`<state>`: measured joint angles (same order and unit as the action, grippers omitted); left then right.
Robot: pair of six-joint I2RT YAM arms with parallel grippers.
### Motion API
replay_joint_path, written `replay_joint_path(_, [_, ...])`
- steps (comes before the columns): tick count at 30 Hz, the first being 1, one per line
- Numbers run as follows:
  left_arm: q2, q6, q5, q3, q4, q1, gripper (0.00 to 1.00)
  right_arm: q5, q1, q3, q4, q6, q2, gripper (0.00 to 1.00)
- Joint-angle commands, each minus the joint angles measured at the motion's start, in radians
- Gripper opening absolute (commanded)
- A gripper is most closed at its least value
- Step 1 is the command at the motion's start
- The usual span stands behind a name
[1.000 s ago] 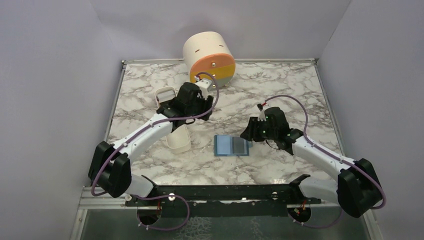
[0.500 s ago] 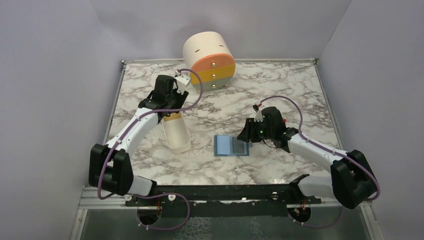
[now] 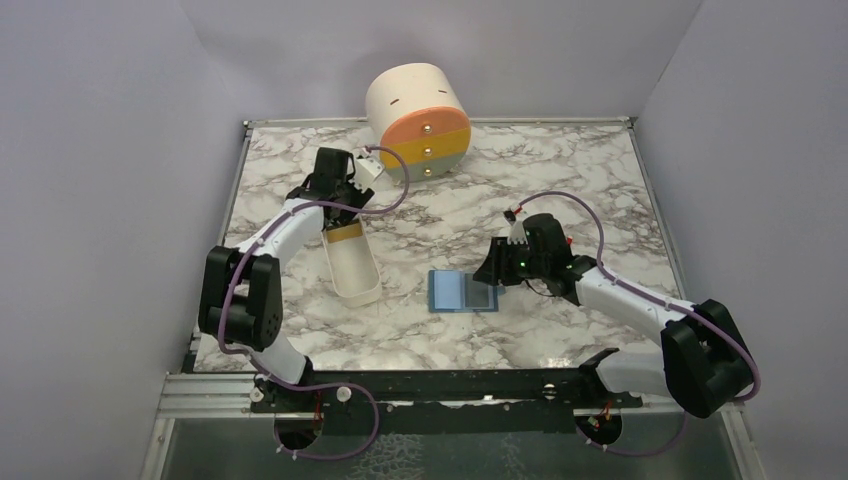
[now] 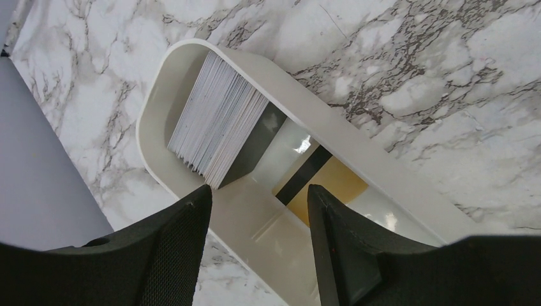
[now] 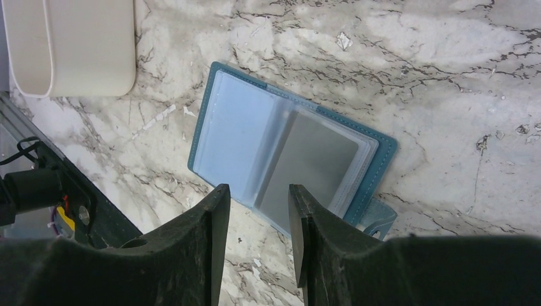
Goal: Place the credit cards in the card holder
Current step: Pick up the credit card from the storage box.
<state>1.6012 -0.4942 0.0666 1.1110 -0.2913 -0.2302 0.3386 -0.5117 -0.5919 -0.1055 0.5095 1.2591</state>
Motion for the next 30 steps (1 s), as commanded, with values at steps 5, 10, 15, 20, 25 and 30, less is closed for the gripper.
replay_joint_path(5, [0.08, -0.17, 0.078, 0.039, 0.073, 0.011, 0.57, 0.025, -0.005, -0.021, 0.01, -0.005, 0.01, 0.4])
replay_joint_path(10, [0.126, -0.205, 0.121, 0.044, 0.097, 0.011, 0.56, 0.013, -0.005, -0.03, -0.003, -0.005, 0.007, 0.4])
replay_joint_path(15, [0.168, -0.227, 0.181, 0.061, 0.133, 0.011, 0.54, 0.0, -0.005, -0.029, -0.008, -0.003, 0.002, 0.4])
replay_joint_path(20, [0.186, -0.246, 0.196, 0.052, 0.168, 0.011, 0.53, 0.001, -0.005, -0.032, -0.011, 0.0, 0.006, 0.4])
replay_joint_path(25, [0.205, -0.256, 0.202, 0.049, 0.178, 0.011, 0.51, -0.002, -0.005, -0.037, -0.015, -0.002, 0.005, 0.4])
replay_joint_path(30, [0.195, -0.247, 0.192, 0.052, 0.175, 0.009, 0.47, -0.009, -0.005, -0.035, -0.017, -0.002, 0.005, 0.39])
